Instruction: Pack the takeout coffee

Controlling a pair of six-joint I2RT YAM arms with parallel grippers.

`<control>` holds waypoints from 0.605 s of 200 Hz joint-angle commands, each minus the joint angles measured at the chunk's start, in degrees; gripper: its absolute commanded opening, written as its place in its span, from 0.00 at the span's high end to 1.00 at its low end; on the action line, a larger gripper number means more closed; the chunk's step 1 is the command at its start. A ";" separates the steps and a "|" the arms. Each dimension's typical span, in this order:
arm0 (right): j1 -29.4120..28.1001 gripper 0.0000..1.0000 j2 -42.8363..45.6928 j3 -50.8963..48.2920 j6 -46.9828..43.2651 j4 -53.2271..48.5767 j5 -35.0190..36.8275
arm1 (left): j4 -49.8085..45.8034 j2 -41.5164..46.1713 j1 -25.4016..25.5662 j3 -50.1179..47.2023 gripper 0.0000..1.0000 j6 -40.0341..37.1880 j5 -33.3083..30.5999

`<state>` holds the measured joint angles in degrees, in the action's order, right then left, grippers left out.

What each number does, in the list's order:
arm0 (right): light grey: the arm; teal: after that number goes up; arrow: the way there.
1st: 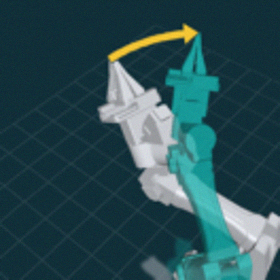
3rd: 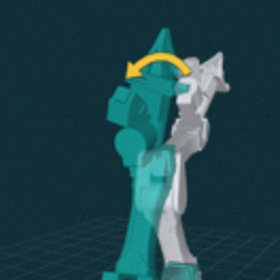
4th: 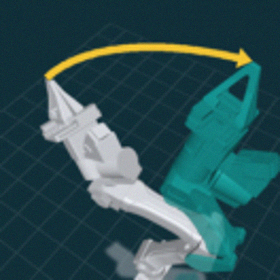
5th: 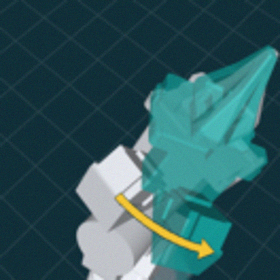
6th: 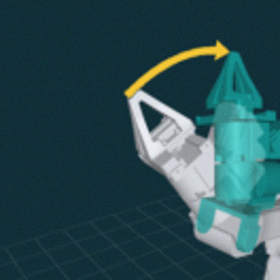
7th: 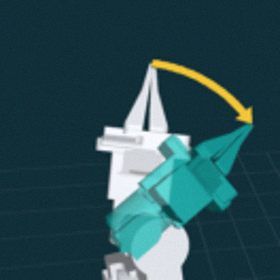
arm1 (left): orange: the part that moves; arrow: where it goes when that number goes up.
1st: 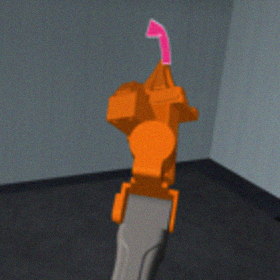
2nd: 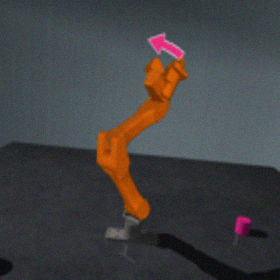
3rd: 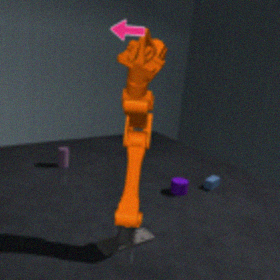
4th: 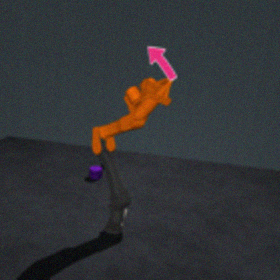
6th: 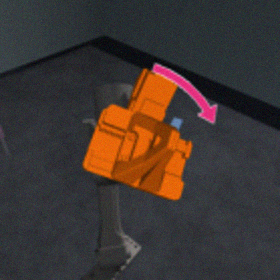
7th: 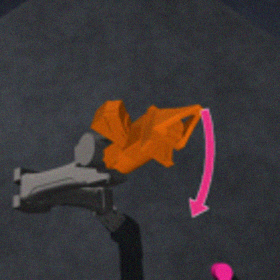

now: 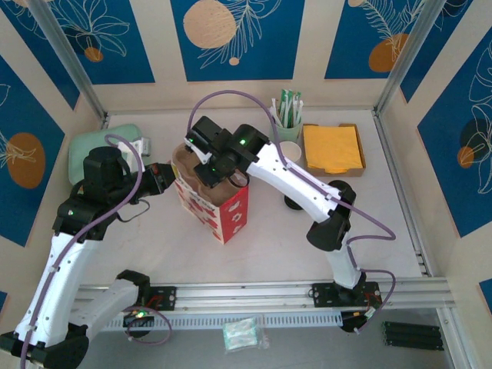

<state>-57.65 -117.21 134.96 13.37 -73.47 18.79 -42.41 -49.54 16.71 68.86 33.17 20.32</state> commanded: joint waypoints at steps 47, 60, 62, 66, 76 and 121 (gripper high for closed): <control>-0.97 0.85 -2.48 0.77 -2.93 -5.13 -3.22 | -0.47 0.66 -0.27 -0.26 1.00 -0.02 -0.94; -0.97 0.86 -3.02 2.33 -3.08 -6.52 -2.08 | -0.43 0.70 -0.27 -0.29 1.00 0.03 -0.94; -0.98 0.86 -3.03 2.46 -3.15 -6.64 -1.91 | -0.40 0.68 -0.27 -0.28 1.00 0.03 -0.95; -0.98 0.86 -3.04 2.81 -3.30 -6.74 -1.75 | -0.37 0.67 -0.26 -0.28 1.00 0.03 -0.91; -0.97 0.86 -2.90 3.57 -3.35 -7.00 -1.61 | -0.42 0.54 -0.27 -0.19 1.00 -0.01 -0.96; -1.57 0.86 -1.02 5.72 -2.78 -6.33 -1.41 | -0.21 0.50 -0.25 -0.26 1.00 0.10 -0.73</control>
<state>-58.22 -119.52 139.15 10.87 -78.04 17.69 -42.46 -49.54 16.71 68.86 33.17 20.27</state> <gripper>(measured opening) 0.211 0.063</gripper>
